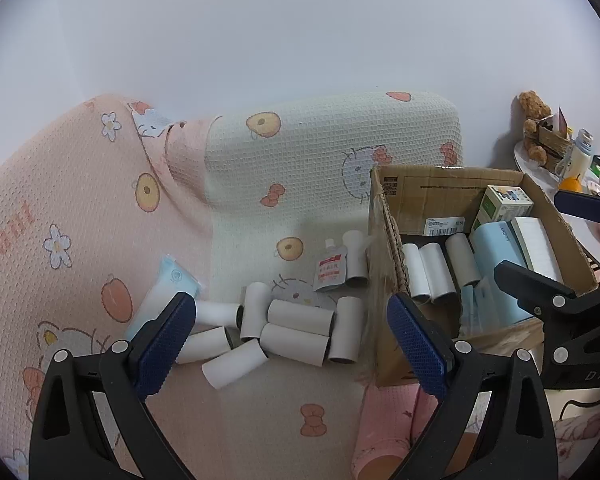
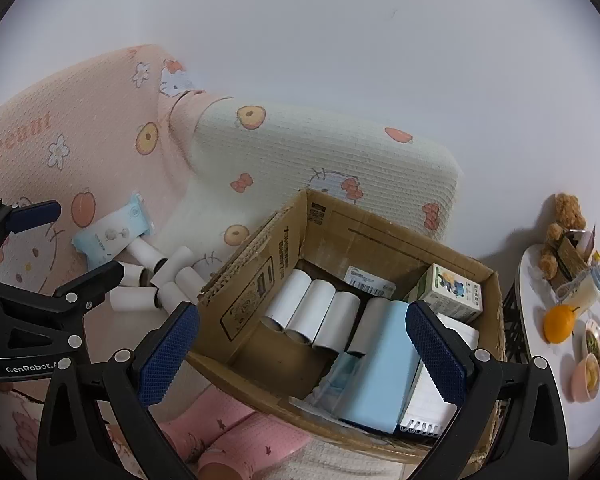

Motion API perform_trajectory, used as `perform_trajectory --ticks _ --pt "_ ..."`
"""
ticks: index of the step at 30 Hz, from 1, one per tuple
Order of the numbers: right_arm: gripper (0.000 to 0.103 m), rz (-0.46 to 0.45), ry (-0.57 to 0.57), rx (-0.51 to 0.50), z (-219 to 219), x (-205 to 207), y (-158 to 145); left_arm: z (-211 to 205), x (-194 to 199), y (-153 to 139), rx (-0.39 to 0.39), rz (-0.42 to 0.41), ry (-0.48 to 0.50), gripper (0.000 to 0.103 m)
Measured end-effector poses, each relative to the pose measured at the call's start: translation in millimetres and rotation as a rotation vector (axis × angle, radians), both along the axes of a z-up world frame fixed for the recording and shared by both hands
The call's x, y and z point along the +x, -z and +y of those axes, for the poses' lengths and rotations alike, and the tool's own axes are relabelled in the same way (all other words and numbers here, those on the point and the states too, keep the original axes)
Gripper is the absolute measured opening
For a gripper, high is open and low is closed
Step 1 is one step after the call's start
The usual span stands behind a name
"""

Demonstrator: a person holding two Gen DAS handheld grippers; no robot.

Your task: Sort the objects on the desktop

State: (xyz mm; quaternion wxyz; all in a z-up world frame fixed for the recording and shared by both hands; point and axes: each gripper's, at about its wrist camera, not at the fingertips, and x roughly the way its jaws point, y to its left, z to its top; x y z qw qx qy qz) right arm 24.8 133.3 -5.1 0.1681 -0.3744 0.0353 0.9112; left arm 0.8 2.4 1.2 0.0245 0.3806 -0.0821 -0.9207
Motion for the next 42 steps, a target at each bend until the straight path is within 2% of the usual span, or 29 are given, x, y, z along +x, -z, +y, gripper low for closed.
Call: perform_trajectory --ticks 26,42 --pt "0.102 -0.026 0.022 -0.004 -7.9 -8.4 -1.6 -6.0 -1.3 0.7 0.031 -0.001 0.021 0.098" --pt "0.102 -0.014 0.038 -0.036 -1.5 -3.5 0.0 2.7 0.5 1.3 0.015 0.002 0.034 0.098"
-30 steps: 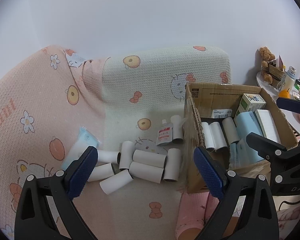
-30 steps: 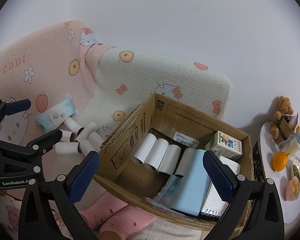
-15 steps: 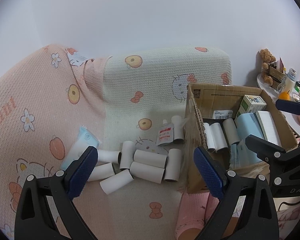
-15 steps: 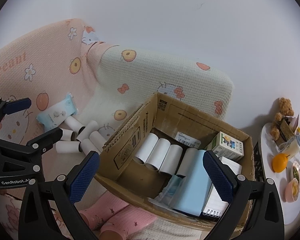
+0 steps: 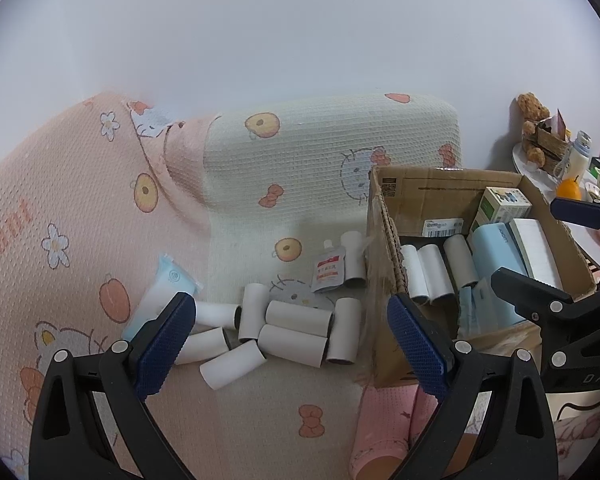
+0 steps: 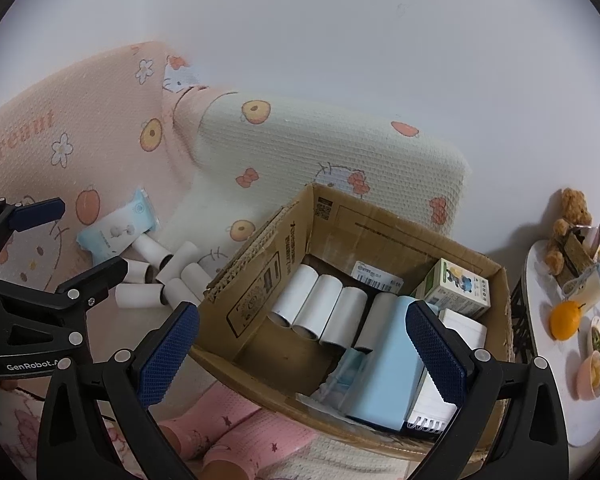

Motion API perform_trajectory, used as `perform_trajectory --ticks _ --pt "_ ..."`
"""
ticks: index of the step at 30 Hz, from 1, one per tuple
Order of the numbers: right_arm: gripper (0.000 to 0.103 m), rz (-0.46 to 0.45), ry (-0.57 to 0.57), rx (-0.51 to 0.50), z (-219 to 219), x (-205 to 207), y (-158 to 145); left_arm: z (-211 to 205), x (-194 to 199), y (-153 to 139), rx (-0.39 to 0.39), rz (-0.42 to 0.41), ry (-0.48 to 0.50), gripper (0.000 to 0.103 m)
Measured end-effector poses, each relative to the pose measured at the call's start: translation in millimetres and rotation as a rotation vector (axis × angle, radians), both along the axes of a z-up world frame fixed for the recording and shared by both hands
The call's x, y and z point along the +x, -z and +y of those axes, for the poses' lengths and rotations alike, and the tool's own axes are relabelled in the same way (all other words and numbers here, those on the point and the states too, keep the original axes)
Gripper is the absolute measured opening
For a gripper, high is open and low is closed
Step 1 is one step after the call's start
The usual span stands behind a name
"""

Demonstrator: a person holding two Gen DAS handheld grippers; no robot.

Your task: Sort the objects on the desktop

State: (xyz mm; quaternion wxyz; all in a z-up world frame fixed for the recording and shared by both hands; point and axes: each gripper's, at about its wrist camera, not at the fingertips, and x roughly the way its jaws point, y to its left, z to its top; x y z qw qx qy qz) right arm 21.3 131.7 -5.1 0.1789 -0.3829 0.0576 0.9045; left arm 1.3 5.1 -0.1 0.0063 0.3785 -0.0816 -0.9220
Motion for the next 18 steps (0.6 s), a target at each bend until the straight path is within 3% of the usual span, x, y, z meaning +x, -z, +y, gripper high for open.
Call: perform_trajectory --ticks 18 --pt "0.102 -0.035 0.044 0.016 -8.1 -9.6 -0.4 -18.6 -0.2 -0.9 0.052 0.023 -0.024 0.098"
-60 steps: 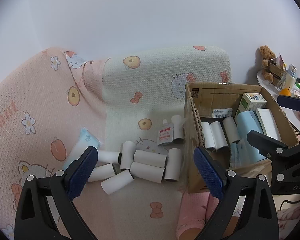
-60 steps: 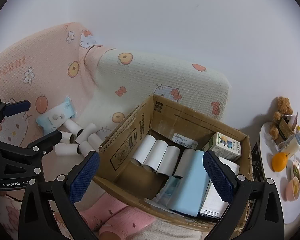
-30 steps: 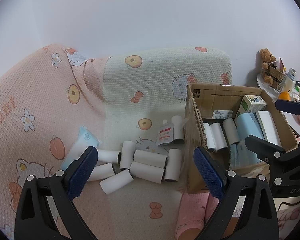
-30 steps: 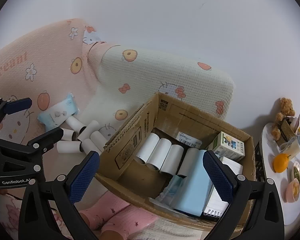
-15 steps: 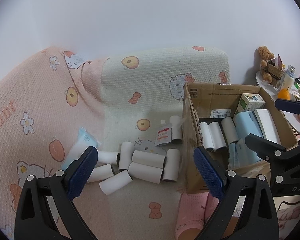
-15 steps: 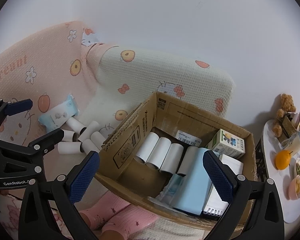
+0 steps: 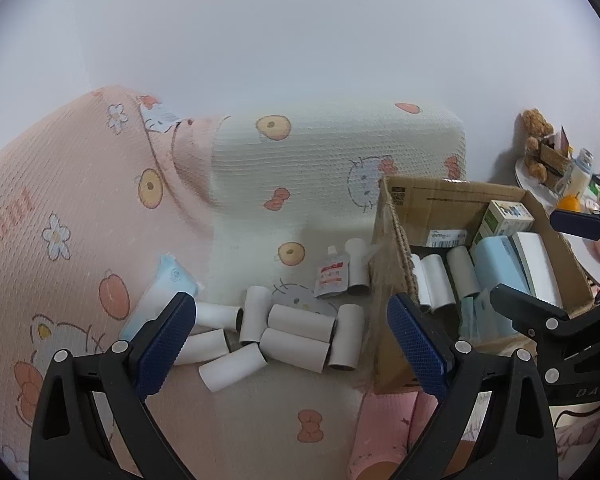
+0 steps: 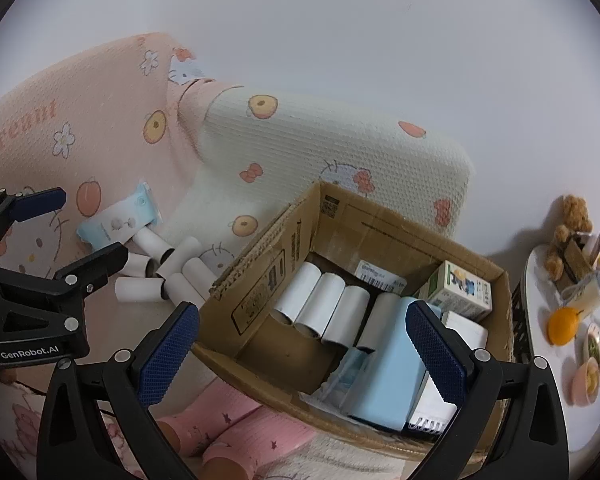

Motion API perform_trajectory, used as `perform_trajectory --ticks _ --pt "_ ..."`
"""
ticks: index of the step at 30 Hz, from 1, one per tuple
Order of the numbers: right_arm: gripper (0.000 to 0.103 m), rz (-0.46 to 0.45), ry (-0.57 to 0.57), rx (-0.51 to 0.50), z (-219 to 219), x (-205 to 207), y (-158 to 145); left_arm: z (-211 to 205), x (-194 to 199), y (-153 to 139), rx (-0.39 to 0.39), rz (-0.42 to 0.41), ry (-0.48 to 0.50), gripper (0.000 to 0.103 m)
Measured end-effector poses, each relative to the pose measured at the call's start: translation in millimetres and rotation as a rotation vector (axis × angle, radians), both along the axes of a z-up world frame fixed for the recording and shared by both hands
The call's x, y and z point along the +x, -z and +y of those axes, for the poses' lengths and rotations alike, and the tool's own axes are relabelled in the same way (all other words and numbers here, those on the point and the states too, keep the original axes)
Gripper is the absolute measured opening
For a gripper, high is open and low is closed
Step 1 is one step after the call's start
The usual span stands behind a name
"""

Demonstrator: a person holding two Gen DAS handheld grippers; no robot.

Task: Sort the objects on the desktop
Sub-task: 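Move the left tool down toward the pile of white paper tubes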

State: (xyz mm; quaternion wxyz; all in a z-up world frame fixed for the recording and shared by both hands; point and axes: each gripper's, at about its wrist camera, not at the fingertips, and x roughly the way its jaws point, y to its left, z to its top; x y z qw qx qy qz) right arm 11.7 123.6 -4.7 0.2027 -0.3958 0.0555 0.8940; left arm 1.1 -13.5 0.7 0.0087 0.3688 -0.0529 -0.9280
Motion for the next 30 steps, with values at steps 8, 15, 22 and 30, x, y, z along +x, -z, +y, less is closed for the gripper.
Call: perform_trajectory --ticks 8,15,22,30 --pt "0.102 0.051 -0.092 0.086 -20.6 -18.7 -21.1 -31.1 -2.2 4.9 0.061 0.006 -0.059 0.098" --pt "0.102 0.067 -0.217 0.128 -50.0 -57.4 -32.7 -79.3 1.2 15.6 0.202 0.006 -0.154 0.098" --pt "0.102 0.01 -0.364 0.078 -78.5 -95.7 -15.8 -127.7 5.5 48.7 0.355 -0.046 -0.249 0.096" --pt "0.101 0.003 -0.43 -0.135 -74.2 -134.0 3.6 -150.7 9.1 94.5 0.429 -0.075 -0.254 0.09"
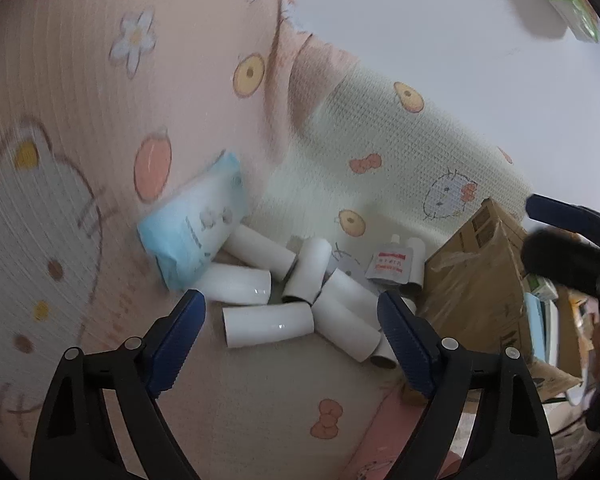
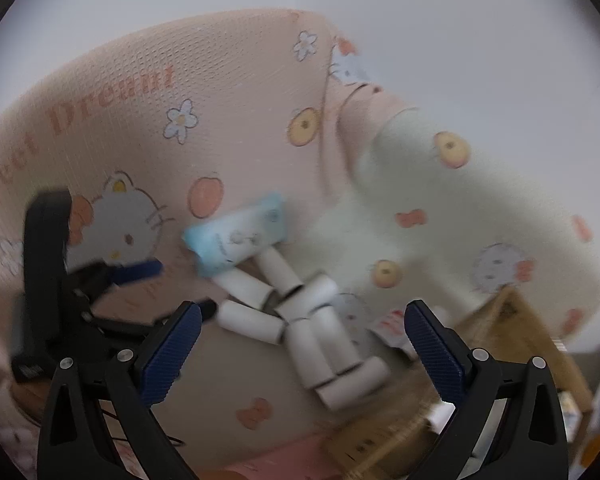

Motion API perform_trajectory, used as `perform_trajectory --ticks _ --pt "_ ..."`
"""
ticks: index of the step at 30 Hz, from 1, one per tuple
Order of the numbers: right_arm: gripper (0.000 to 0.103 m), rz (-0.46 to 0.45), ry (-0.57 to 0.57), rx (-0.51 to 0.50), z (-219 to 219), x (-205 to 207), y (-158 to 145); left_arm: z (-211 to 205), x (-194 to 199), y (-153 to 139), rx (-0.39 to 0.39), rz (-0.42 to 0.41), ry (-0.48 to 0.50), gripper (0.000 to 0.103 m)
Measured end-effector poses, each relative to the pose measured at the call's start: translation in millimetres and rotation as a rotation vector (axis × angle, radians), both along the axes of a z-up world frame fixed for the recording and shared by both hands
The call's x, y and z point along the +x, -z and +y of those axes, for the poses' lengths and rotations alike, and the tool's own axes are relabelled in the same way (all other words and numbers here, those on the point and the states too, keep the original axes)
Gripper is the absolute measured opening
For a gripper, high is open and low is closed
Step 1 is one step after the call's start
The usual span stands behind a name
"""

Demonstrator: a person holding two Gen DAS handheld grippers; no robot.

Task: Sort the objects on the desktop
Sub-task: 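Move the left tool down toward the pile of white paper tubes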

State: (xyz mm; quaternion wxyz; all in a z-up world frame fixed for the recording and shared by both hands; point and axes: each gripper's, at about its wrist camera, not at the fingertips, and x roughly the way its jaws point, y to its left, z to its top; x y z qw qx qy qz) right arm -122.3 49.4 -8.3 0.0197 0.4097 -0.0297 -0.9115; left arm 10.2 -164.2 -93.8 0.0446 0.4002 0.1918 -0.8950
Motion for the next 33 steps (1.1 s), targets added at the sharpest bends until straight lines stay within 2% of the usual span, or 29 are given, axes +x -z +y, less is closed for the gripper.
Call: perform_trajectory --ticks 3,7,9,11,13,16,20,22,24,27,30,33 --pt "0.1 -0.007 -0.011 -0.037 1.4 -14.0 11.9 -6.6 4.0 13.9 0.021 0.008 -0.01 0.088" --pt "0.098 0.004 -0.034 -0.038 -7.6 -24.8 28.7 -13.3 11.1 31.0 -0.012 0.045 -0.028 0.084" --pt "0.097 0.01 -0.044 -0.03 -14.5 -28.1 38.1 -20.3 13.1 44.0 0.013 0.042 -0.035 0.083" --pt "0.095 0.002 -0.052 -0.015 -21.3 -31.4 51.7 -29.9 15.8 60.1 0.066 0.025 -0.055 0.077" --pt "0.085 -0.023 -0.065 0.001 -28.3 -34.5 68.8 -37.8 18.0 74.3 0.105 0.009 -0.079 0.069" --pt "0.077 -0.082 -0.086 -0.005 -35.6 -38.2 95.8 -44.5 19.2 91.5 0.167 0.0 -0.09 0.065" --pt "0.074 -0.17 -0.115 -0.021 -43.5 -42.9 127.2 -48.7 16.9 104.7 0.241 0.003 -0.105 0.064" --pt "0.069 -0.198 -0.123 -0.033 -44.8 -45.9 138.9 -47.7 13.5 109.6 0.249 -0.005 -0.108 0.064" --pt "0.066 -0.216 -0.104 -0.052 -40.7 -50.5 148.8 -48.3 8.7 114.3 0.263 -0.007 -0.108 0.064" --pt "0.057 -0.21 -0.077 -0.085 -33.5 -55.2 154.2 -49.4 0.8 120.5 0.277 -0.012 -0.108 0.063" --pt "0.051 -0.19 -0.059 -0.101 -28.6 -60.0 160.7 -50.3 -4.5 125.9 0.282 -0.007 -0.097 0.055" --pt "0.049 -0.163 -0.072 -0.151 -26.9 -63.0 167.7 -50.4 -14.2 136.1 0.29 -0.052 -0.098 0.042"
